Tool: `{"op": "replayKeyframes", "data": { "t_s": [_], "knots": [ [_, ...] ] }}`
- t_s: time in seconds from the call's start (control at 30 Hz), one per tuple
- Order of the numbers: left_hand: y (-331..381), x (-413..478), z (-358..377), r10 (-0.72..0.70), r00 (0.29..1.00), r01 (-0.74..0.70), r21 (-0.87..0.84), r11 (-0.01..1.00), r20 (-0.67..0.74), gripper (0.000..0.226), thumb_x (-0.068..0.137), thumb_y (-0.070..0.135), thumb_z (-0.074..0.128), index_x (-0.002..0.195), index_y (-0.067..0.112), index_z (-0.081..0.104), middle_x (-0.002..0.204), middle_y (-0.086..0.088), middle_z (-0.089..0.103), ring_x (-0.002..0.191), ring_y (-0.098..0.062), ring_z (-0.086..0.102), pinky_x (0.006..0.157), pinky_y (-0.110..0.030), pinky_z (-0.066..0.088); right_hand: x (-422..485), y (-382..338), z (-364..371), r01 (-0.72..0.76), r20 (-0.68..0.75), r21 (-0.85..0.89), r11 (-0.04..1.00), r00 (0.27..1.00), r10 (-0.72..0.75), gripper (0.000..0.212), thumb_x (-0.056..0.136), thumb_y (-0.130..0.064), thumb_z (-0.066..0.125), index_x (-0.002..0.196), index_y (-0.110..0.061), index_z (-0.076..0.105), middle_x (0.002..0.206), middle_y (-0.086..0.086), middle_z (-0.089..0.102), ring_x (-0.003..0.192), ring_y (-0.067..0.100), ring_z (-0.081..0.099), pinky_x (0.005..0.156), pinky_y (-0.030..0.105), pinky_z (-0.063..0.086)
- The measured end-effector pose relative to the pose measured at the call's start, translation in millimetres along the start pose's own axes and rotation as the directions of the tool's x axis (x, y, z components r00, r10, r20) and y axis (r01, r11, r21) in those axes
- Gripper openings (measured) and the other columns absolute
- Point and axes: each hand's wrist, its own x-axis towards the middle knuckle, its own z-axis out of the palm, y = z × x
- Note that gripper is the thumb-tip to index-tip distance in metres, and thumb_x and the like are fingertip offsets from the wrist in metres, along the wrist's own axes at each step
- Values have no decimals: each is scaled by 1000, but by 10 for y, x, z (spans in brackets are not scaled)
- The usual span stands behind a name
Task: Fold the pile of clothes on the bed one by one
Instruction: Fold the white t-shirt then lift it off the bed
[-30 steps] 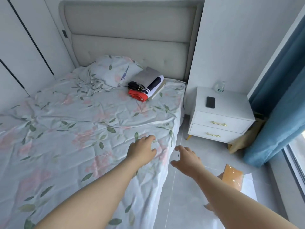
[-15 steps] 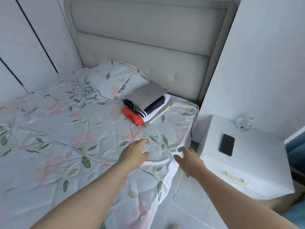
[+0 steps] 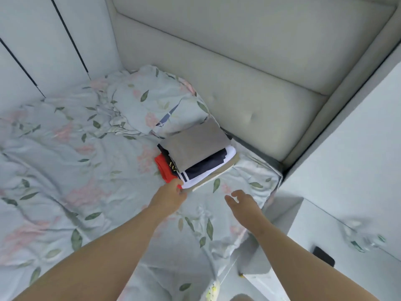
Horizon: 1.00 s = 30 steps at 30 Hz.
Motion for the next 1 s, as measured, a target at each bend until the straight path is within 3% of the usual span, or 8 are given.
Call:
{"op": "replayKeyframes", "data": {
  "t_s": [0.17,0.27,0.47,0.53,0.6,0.73,0.87,1.0],
  "knots": [
    [116,502,-51,-118,993,113,-138,984,-27,36,94,29,51,128,20,47,101,1,55,95,-22,55,80,-29,44,662,-142,-212,-9,37,64,998,999,7,43,95,-44,45,130,-19,47,133,9,49,118,26,49,99,36,39],
    [174,819,-53,-206,976,187,-225,956,-67,32,96,30,48,125,17,47,98,-1,57,96,-25,56,80,-30,45,1149,-255,-405,1,49,17,1000,999,-2,45,96,-41,47,133,-16,45,135,9,48,120,26,48,99,35,38],
    [196,1595,13,-377,918,310,-366,877,-127,38,94,35,50,124,15,45,112,-5,56,94,-22,52,81,-32,43,2270,-548,-602,11,27,15,1000,1000,-11,47,94,-38,47,134,-13,43,130,10,51,117,30,49,100,43,39],
    [167,1920,81,-444,884,354,-411,840,-146,53,89,44,56,133,19,41,131,-7,47,110,-25,50,96,-38,43,2652,-616,-589,-6,2,47,999,1000,6,54,92,-42,50,137,-14,40,134,11,48,121,32,46,103,46,37],
    [166,2223,142,-530,833,426,-425,799,-161,73,84,51,61,143,21,30,145,-5,30,130,-30,36,108,-44,33,3016,-665,-573,-18,-5,36,999,1000,18,65,90,-48,53,141,-13,34,140,12,43,127,33,41,105,48,34],
    [44,2712,206,-662,730,500,-525,689,-172,110,66,62,73,149,26,12,154,-3,14,139,-32,19,111,-50,25,3709,-704,-462,-69,49,22,997,996,68,99,78,-67,58,150,-14,15,153,10,23,139,34,25,111,54,24],
    [-302,3008,292,-758,651,550,-661,511,-45,144,21,77,66,147,37,7,152,0,16,136,-34,27,108,-57,30,4214,-635,-193,-134,176,10,991,976,130,122,60,-76,66,151,-21,7,153,8,17,140,34,23,111,56,25],
    [-521,3182,449,-734,677,533,-717,450,43,139,23,72,72,144,34,17,143,-3,36,125,-30,44,104,-51,39,4476,-520,-1,-189,267,76,979,950,162,133,43,-79,69,150,-24,13,150,8,28,136,31,32,111,50,29]
  ]
}}
